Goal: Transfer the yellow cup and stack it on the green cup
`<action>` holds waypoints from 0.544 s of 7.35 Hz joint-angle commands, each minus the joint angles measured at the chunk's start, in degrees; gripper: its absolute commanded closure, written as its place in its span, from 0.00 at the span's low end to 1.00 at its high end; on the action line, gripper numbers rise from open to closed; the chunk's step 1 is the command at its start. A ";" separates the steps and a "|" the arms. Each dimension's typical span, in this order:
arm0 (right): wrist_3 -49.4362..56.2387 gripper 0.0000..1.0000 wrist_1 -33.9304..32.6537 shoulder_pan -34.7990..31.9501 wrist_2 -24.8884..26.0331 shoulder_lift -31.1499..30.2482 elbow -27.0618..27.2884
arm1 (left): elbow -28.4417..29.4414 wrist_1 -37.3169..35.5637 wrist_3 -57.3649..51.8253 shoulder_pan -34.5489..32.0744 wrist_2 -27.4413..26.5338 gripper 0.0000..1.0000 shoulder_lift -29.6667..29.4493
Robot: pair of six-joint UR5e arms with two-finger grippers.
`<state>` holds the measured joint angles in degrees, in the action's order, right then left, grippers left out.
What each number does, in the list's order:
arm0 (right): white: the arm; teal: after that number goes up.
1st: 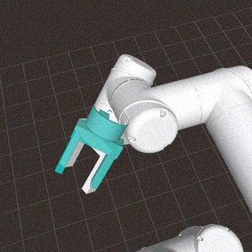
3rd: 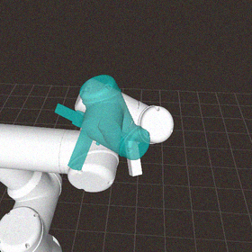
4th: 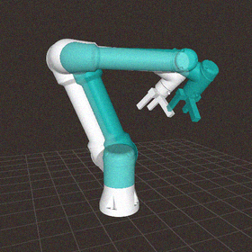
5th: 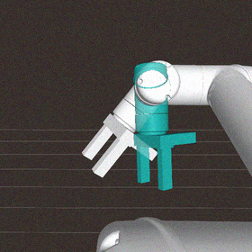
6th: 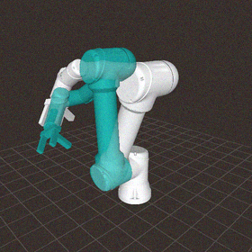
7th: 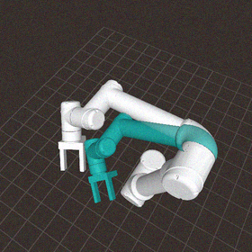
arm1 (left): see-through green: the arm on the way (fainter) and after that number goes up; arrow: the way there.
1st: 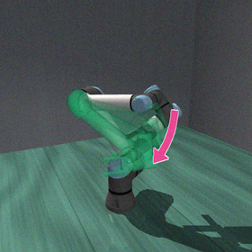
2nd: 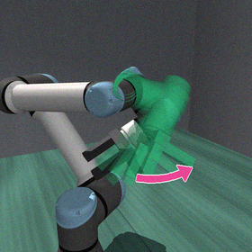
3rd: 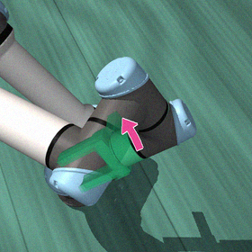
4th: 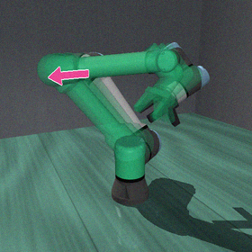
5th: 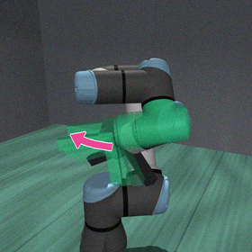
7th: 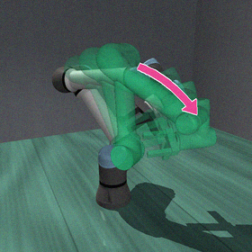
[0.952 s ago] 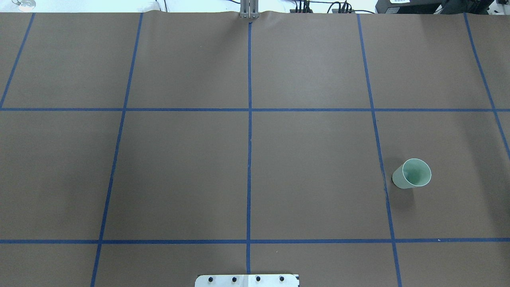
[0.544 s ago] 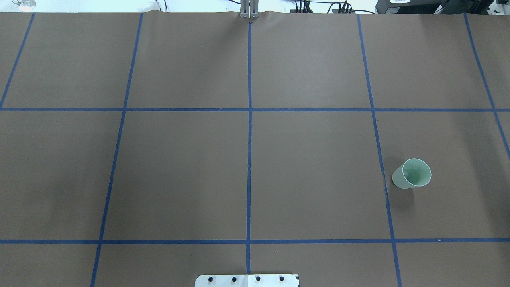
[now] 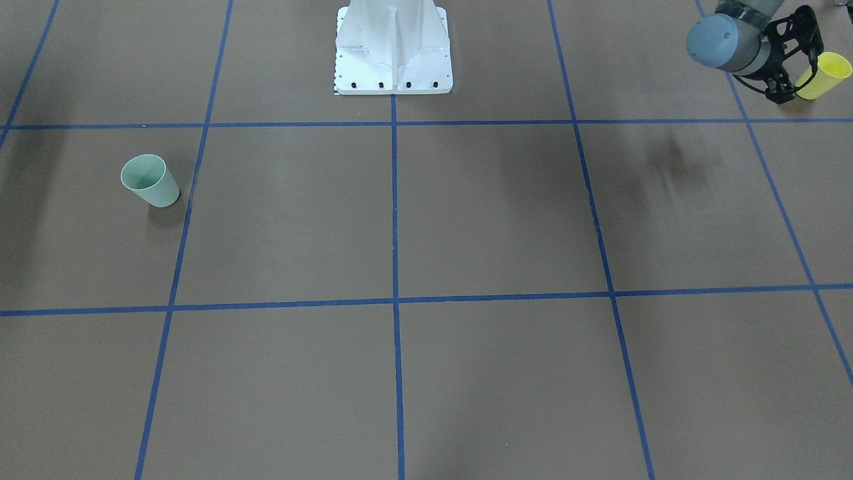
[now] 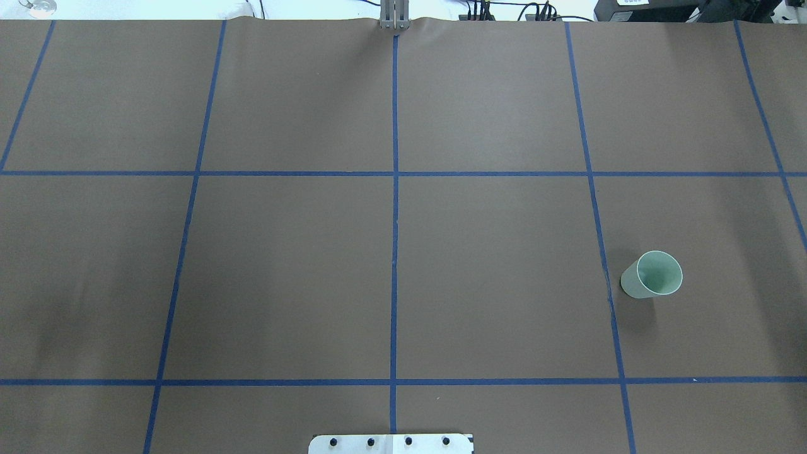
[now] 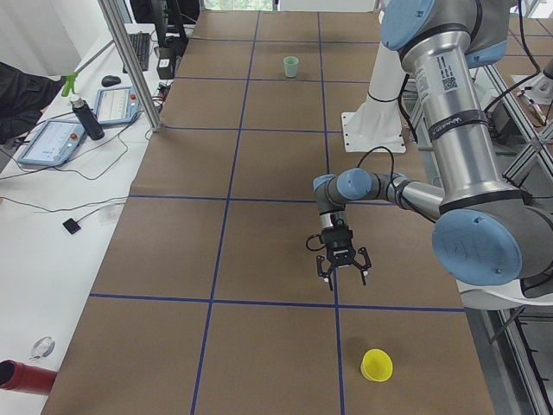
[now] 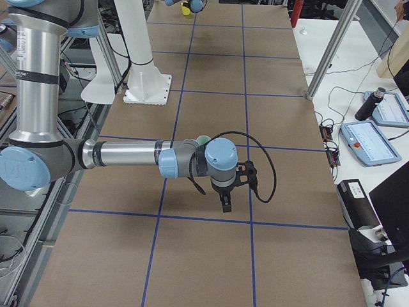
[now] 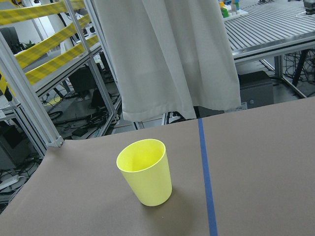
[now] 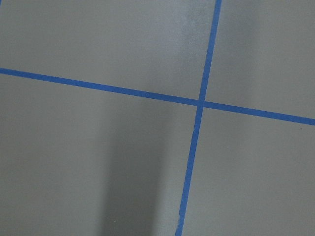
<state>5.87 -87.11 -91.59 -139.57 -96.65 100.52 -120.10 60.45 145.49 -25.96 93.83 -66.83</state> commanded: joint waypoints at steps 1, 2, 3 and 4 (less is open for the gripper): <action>0.02 0.00 -0.07 0.01 0.00 -0.03 0.02 | 4.24 -0.42 2.69 0.74 0.12 0.00 -0.15; 0.02 0.00 -0.07 0.01 -0.09 -0.03 0.02 | 5.40 -0.34 4.00 0.74 0.21 0.00 -0.15; 0.02 0.00 -0.07 0.01 -0.26 -0.03 0.20 | 8.02 -0.16 5.23 0.83 0.21 0.00 -0.67; 0.02 0.00 -0.07 0.01 -0.26 -0.03 0.29 | 11.09 0.19 6.03 0.83 0.38 0.00 -1.72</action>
<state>5.89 -87.19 -91.58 -139.77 -96.68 100.69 -112.42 60.31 150.32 -25.19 94.07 -67.58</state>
